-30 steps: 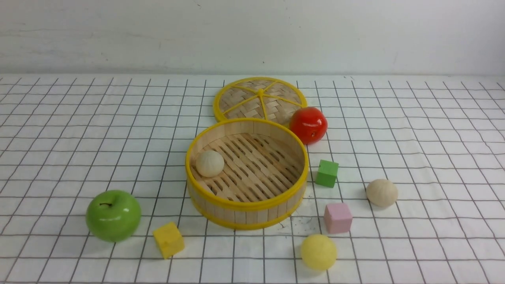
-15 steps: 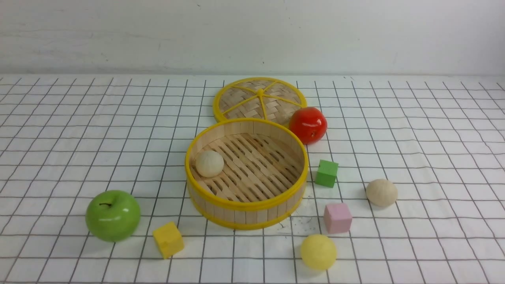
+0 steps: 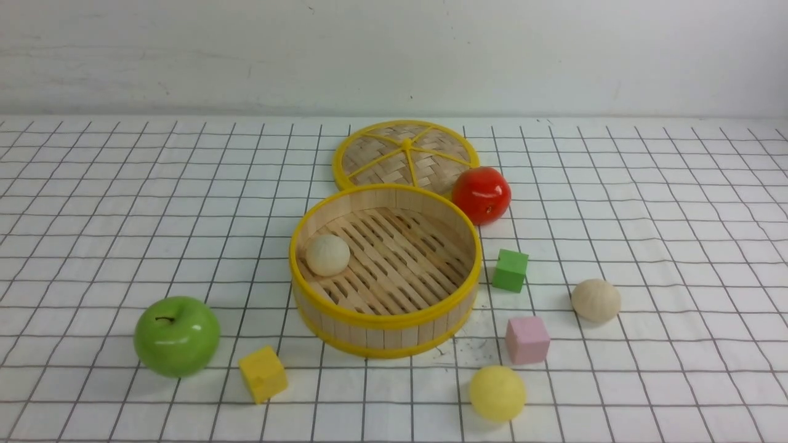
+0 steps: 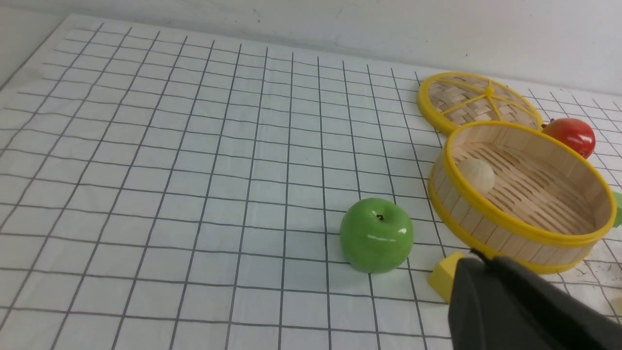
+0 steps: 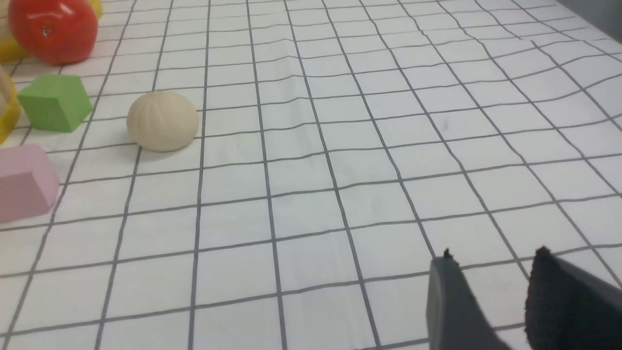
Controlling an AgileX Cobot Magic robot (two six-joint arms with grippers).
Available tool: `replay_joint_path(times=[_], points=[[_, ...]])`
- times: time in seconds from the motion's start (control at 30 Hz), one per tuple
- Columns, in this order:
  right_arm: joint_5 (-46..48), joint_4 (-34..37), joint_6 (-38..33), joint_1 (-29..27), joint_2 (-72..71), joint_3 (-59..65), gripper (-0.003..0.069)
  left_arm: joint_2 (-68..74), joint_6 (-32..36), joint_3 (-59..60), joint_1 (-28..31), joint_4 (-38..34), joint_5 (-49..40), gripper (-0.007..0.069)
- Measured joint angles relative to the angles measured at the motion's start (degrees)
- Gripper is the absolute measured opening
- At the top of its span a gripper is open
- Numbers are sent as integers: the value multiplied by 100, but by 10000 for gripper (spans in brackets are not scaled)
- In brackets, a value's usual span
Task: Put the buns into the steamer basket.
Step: Use the right arm to grab a steamed stuffed bun
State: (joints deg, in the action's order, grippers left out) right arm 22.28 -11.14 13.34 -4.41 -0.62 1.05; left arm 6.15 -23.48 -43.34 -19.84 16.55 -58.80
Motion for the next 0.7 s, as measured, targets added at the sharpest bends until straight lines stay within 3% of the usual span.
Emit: replay_joint_path(times=[0.4,0.57,0.7], points=[[0,0,0,0,0,0,239,0,-148,25,0,6,269,-13],[0,0,0,0,0,0,239,0,-383,300,17,6,984,-13],[0,0,0,0,0,0,239,17,-423,965,394,-39,2096,-13]])
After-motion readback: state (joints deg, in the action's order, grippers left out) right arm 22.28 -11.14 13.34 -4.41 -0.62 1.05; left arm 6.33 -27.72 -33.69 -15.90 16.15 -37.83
